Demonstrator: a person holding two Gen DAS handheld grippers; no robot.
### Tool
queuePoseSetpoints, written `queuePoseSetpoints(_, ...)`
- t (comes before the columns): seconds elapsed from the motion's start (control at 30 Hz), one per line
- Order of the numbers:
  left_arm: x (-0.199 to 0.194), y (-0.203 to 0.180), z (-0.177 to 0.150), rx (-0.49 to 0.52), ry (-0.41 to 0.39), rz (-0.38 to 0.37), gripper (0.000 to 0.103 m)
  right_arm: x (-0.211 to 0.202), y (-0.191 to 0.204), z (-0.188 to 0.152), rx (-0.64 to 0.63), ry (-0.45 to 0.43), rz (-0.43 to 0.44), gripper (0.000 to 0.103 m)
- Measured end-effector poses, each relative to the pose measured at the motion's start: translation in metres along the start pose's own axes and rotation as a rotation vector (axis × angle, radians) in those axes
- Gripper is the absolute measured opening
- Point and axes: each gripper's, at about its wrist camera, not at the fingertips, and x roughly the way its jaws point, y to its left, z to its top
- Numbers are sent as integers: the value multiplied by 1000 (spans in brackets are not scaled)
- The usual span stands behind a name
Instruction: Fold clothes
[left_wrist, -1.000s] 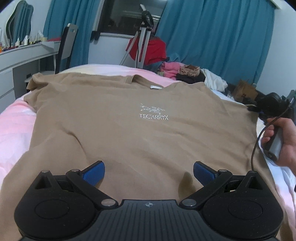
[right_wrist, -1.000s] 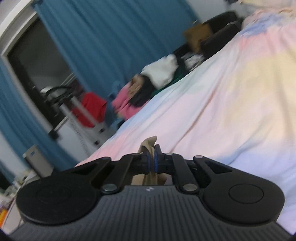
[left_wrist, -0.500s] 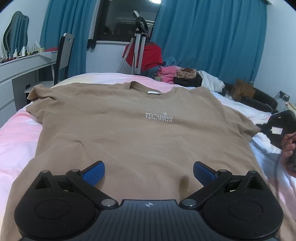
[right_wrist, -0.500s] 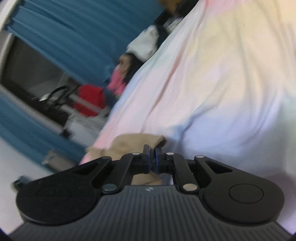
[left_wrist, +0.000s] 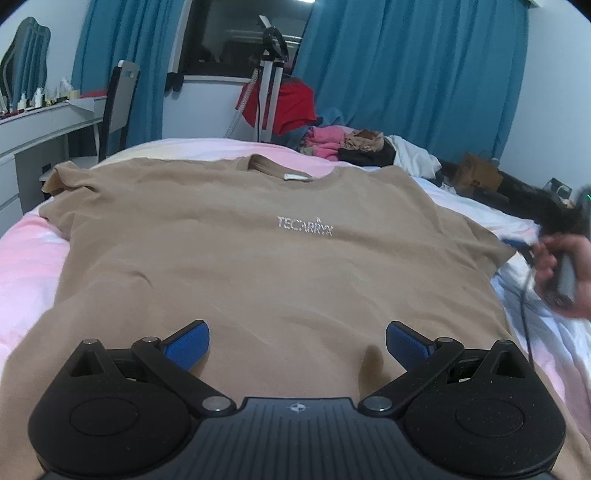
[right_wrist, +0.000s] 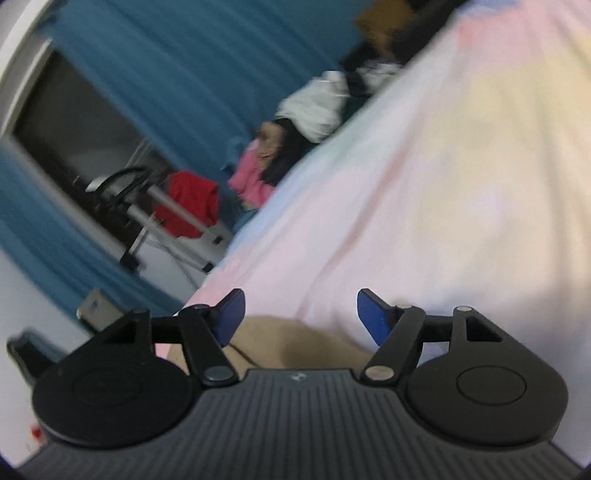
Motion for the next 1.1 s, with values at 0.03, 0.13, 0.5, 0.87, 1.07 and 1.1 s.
queuePoseSetpoints(0.03,2,-1,-1,2,6,-5,103,6,2,1,-17,9,26,67)
queuePoseSetpoints(0.13,9,-3,-3,5,22,-8,103,31,-1,-5,-19,75,72,67)
queuePoseSetpoints(0.5,13,-5,1,-15,8,-11,103,36,46,-36,-297,103,189,6)
queuePoseSetpoints(0.87,-2,-9,3,16,-46,-9,103,8,130,-105,-780,403,475,15)
queuePoseSetpoints(1.07,-4,-7,5,-8,-44,-30,103,-7,98,-60,-419,273,590,65)
queuePoseSetpoints(1.1,-4,-7,5,-11,-43,-33,103,-5,91,-52,-357,244,561,65)
